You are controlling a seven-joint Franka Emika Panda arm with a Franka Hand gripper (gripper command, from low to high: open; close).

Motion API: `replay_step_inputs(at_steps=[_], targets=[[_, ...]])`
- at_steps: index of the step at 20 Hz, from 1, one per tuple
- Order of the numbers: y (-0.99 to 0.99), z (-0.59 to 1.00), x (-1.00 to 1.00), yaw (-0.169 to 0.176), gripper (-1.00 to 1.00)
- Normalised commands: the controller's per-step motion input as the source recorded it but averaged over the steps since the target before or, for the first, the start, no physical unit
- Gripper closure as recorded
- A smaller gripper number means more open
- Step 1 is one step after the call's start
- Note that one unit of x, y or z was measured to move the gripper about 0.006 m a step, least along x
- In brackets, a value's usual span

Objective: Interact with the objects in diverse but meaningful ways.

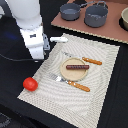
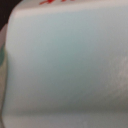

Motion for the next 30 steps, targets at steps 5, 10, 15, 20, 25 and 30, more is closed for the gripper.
replay_step_inputs(at_steps=[5, 10, 15, 20, 25, 30], targets=[[0.0, 0.87, -0.12, -0.008, 1.0], [0.0, 1.0, -0.01, -0.021, 1.0], [0.0, 1.0, 0.12, -0.034, 1.0], [0.0, 0.96, 0.47, -0.036, 1.0], [0.01, 0.65, 0.78, -0.033, 1.0], [0.0, 0.5, 0.9, -0.019, 1.0]])
